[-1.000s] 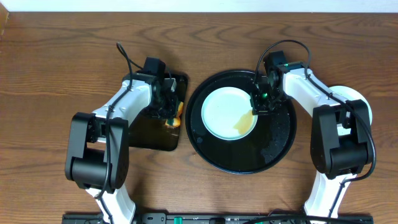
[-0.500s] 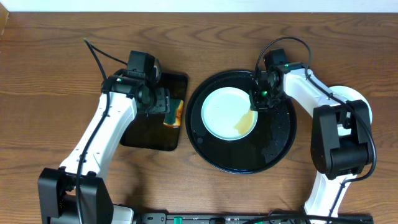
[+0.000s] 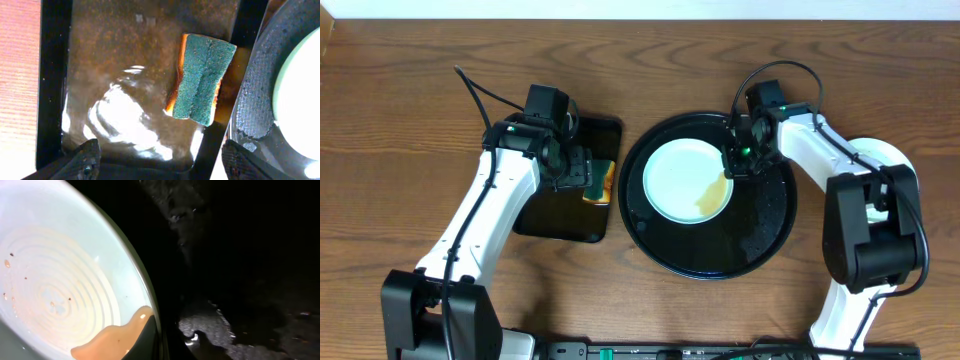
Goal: Clean dirty plates on tray and stack at the side
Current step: 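Lift the light-blue plate with the right gripper and stack it on the plates at right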
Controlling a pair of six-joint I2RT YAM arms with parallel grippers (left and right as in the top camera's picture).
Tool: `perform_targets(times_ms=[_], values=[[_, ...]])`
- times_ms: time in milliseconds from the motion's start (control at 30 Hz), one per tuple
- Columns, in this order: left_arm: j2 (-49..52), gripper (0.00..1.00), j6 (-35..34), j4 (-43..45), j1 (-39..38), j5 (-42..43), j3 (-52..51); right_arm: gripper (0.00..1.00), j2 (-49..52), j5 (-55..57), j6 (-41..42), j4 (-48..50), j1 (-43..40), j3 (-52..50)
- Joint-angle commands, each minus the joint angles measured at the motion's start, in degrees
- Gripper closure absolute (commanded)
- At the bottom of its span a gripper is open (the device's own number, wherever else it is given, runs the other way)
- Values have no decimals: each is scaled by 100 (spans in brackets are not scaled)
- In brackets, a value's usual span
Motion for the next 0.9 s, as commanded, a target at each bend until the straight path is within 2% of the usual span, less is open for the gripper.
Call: perform_targets(times_ms=[0,267,500,700,867], values=[[-4,21,-11,-37,2,-96,28,99,-702,376,-210,76,-87,55],[-4,21,-11,-37,2,-94,28,99,-1565,1322,-546,-101,20,55],[-4,21,-11,-35,2,-96,28,99,-2129,3091,-557,-186,365,55],[-4,21,-11,-33,2,-96,28,99,-2564,4581,-535,-181,992,55],[-4,21,-11,-33,2,-96,28,99,-2647,5941,-496,-179,1823,55]])
